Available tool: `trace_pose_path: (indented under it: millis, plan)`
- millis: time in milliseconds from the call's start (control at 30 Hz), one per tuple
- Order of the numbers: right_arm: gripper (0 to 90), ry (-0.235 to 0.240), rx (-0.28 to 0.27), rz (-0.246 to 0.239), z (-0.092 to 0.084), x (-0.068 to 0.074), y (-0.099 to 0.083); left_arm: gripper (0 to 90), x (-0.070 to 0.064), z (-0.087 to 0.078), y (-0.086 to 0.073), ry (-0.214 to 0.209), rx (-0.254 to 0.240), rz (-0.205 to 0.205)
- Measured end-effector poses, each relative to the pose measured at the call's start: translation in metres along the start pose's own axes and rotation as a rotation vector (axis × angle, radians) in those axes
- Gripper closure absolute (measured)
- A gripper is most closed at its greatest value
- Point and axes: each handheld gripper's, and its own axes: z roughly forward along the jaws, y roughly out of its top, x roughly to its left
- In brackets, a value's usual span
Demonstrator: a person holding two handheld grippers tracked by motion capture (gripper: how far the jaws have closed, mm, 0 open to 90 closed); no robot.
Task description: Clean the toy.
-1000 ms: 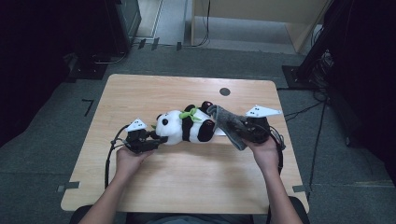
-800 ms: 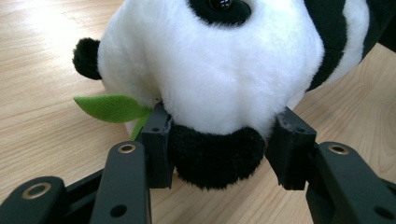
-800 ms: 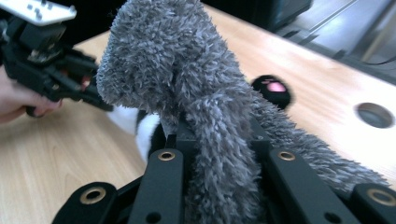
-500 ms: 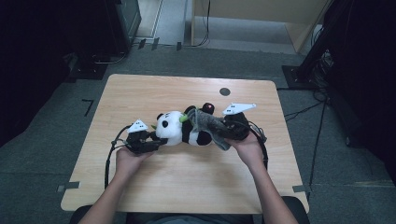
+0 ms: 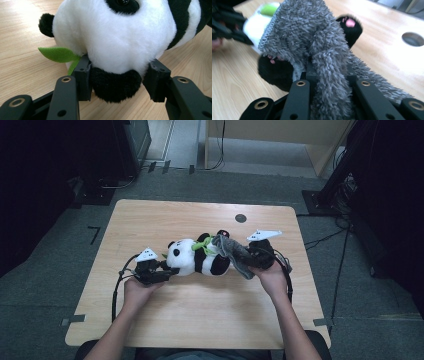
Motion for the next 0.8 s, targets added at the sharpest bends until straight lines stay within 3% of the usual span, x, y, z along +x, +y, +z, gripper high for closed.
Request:
trace_pose_path:
  millis: [233,333,400,533,800]
  plan:
    - [75.0,0.038,-0.07,-0.057,-0.015,0.019,0.021,47.5,0.0,0.0,0.0,-0.001,0.001,-0.001]
    - [74.9,0.07,-0.056,-0.076,-0.01,0.028,0.024,47.5,0.0,0.0,0.0,-0.002,0.002,-0.005]
    - [74.8,0.065,-0.022,-0.094,-0.002,0.031,0.022,47.4,0.001,0.0,0.0,-0.004,0.003,-0.01]
    - [74.8,0.068,-0.013,-0.069,0.006,0.025,0.016,47.5,0.002,0.0,0.0,-0.01,0.007,-0.005]
    - [74.9,0.003,0.023,-0.029,0.007,0.007,0.005,47.5,0.001,0.0,-0.001,-0.012,0.008,0.003]
